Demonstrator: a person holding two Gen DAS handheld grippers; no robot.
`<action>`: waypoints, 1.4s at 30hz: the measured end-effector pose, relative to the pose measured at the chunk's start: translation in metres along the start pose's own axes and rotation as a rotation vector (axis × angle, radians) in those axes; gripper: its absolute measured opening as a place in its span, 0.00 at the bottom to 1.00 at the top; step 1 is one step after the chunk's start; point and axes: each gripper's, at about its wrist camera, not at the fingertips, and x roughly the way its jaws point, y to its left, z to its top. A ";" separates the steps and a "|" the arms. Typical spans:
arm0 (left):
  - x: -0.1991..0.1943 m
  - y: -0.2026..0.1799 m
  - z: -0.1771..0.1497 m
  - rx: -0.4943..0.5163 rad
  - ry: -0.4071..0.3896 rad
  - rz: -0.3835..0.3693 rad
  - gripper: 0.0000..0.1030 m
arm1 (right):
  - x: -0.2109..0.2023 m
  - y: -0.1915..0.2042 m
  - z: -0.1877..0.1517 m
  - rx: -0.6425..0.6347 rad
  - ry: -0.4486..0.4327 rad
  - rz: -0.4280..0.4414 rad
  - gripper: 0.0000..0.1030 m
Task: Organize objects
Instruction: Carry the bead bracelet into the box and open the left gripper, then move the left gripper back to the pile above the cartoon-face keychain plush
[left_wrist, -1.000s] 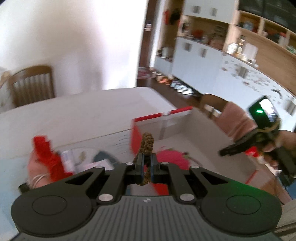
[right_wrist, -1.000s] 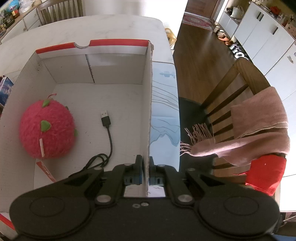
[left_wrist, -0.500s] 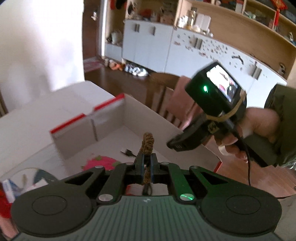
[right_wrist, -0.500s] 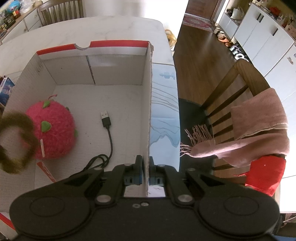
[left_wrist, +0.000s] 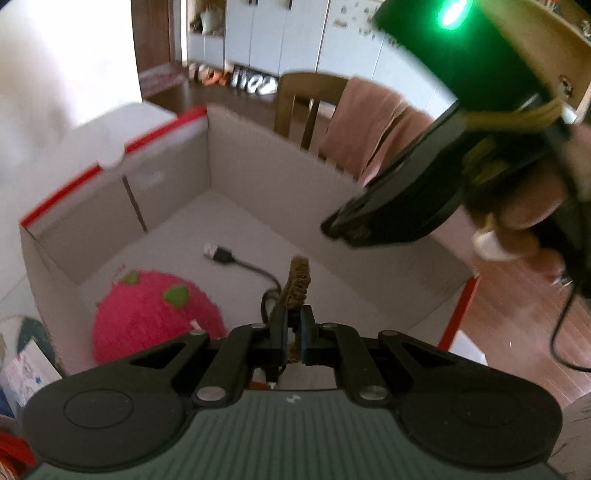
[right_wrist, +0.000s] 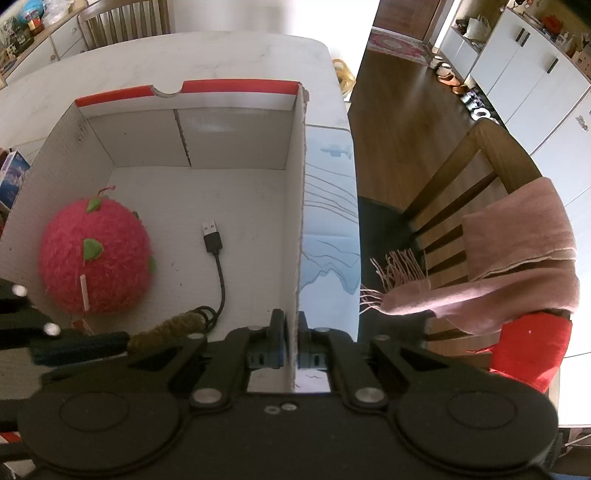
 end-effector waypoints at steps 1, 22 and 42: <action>0.004 0.002 -0.001 -0.014 0.019 -0.001 0.05 | 0.000 0.000 0.000 -0.001 0.000 0.001 0.03; 0.004 0.015 -0.011 -0.064 0.108 0.005 0.11 | 0.003 -0.002 -0.001 -0.003 0.000 0.006 0.03; -0.102 0.048 -0.035 -0.211 -0.137 0.081 0.55 | 0.002 -0.001 -0.001 -0.008 0.004 0.008 0.03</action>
